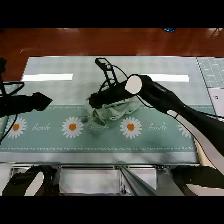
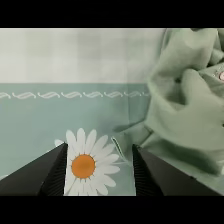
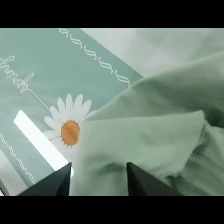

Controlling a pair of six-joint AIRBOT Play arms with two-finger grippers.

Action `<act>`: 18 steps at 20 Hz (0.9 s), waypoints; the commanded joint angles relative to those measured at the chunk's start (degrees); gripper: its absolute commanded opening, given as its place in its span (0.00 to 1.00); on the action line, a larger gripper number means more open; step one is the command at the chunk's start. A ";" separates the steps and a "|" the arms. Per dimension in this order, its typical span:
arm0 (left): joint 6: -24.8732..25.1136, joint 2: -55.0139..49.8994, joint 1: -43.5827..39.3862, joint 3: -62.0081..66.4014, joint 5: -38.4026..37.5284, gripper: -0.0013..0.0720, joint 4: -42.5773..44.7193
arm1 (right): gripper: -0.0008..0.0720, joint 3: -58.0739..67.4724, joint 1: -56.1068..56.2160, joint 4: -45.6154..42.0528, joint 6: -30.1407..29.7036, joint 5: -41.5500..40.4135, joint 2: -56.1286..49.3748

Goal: Fold the shirts.

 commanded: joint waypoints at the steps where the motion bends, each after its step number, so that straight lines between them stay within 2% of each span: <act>1: 0.96 -1.53 -1.36 -0.74 -0.70 0.71 1.90 | 0.57 2.14 -4.98 2.16 -0.20 0.44 -1.68; 3: 0.92 -1.62 0.83 -0.74 -0.79 0.71 4.83 | 0.57 5.99 -14.95 0.70 0.31 8.00 1.60; 5: 0.07 -1.68 4.94 -1.03 -1.99 0.71 3.65 | 0.57 6.97 -27.23 -0.33 0.31 14.01 6.45; 8: 2.23 -1.95 8.37 -8.09 -6.47 0.71 -7.54 | 0.57 2.29 -43.36 -9.90 2.14 21.07 12.92; 10: 5.09 -2.49 8.35 -15.91 -4.74 0.71 -15.74 | 0.57 -7.32 -51.63 -11.19 1.68 21.51 16.98; 13: 13.94 -7.06 7.91 -24.79 -3.26 0.71 -30.14 | 0.57 -22.12 -59.21 -6.64 -3.02 18.99 21.53; 18: 20.74 -19.06 -2.19 -26.60 8.31 0.71 -43.06 | 0.57 -30.77 -60.06 -1.27 -5.79 15.08 21.24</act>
